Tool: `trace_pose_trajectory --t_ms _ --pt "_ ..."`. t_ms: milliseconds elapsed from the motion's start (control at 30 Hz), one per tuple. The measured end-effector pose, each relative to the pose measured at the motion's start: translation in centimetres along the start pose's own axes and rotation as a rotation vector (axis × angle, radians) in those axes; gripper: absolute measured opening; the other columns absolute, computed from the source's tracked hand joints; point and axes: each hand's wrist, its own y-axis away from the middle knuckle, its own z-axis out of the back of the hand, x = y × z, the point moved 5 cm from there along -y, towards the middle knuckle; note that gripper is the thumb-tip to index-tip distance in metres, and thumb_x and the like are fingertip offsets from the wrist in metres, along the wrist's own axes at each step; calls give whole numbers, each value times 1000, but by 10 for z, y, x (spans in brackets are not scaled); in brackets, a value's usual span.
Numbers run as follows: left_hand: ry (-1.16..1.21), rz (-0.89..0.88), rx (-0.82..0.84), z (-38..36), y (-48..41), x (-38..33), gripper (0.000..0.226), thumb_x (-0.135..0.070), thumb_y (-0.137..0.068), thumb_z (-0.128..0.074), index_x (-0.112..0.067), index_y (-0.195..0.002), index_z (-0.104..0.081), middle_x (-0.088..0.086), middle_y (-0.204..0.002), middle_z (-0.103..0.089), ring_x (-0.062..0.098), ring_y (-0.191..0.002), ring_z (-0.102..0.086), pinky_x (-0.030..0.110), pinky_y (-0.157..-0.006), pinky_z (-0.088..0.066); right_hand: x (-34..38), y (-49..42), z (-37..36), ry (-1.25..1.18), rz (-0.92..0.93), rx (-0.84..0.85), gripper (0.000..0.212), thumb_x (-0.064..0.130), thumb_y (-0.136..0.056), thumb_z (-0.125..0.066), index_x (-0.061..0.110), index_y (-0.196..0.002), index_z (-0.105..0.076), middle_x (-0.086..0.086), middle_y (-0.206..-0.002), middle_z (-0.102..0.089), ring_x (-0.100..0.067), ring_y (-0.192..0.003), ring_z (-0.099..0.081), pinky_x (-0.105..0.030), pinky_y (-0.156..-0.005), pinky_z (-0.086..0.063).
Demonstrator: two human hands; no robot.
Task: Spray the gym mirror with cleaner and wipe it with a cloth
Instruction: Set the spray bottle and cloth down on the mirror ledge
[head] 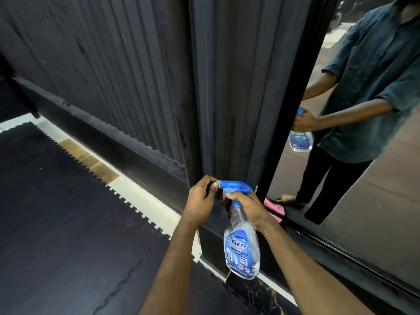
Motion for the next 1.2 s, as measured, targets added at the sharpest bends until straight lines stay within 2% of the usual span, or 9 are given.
trace_pose_trajectory --t_ms 167,300,400,500,633,800,933,1033,1200 --pt "7 23 70 -2 0 3 25 -38 -108 -48 -22 -91 -57 -6 -74 -63 3 -67 -55 25 -67 -47 1 4 -3 -31 26 21 31 14 -77 -65 10 -106 -74 -6 -88 -75 -13 -81 -71 -25 -76 -56" --pt "59 59 142 -7 -1 6 28 -43 -107 -46 -22 -90 -53 3 -76 -61 11 -70 -54 35 -69 -47 -4 5 0 -44 5 10 24 -3 -93 -60 15 -99 -76 -3 -80 -74 -14 -74 -69 -23 -69 -55" --pt "99 98 180 -12 -3 10 30 -49 -102 -45 -25 -87 -52 5 -77 -58 18 -73 -53 42 -70 -46 -6 6 0 -57 -20 -7 20 4 -85 -65 19 -87 -78 -2 -73 -73 -11 -66 -68 -23 -65 -55" --pt "175 154 191 -14 -3 15 34 -48 -101 -48 -21 -82 -53 2 -75 -55 20 -74 -49 43 -74 -42 -7 5 -2 -41 0 1 19 11 -73 -63 14 -86 -77 -3 -74 -73 -11 -68 -68 -24 -68 -55" --pt "243 244 187 -14 -3 21 31 -39 -97 -53 -33 -68 -60 -12 -67 -53 19 -74 -47 42 -77 -38 -15 -3 2 56 1 5 30 12 -71 -62 -6 -92 -72 -6 -75 -68 -13 -70 -63 -30 -73 -49" --pt "244 314 212 -14 -5 22 33 -34 -91 -51 -29 -59 -59 -6 -64 -53 19 -69 -46 38 -73 -35 -21 -7 4 120 -6 21 26 18 -68 -64 4 -88 -74 -6 -75 -68 -16 -73 -62 -33 -75 -48" --pt "228 354 226 -14 -5 22 32 -33 -86 -51 -29 -54 -57 -6 -58 -49 18 -62 -43 37 -65 -32 -25 -8 5 161 21 18 36 17 -68 -62 -10 -91 -72 -1 -71 -67 -9 -69 -62 -26 -72 -49" --pt "233 388 241 -14 -5 22 32 -30 -82 -50 -28 -50 -55 -9 -53 -45 18 -58 -40 36 -61 -30 -26 -7 5 191 31 29 26 27 -63 -66 8 -79 -74 0 -71 -68 -12 -72 -63 -29 -75 -49" --pt "231 407 247 -13 -3 20 40 -22 -89 -51 -28 -49 -53 -11 -50 -44 10 -52 -38 33 -56 -29 -24 -6 2 203 45 44 16 11 -71 -57 13 -77 -72 6 -68 -68 -5 -70 -62 -24 -75 -49"
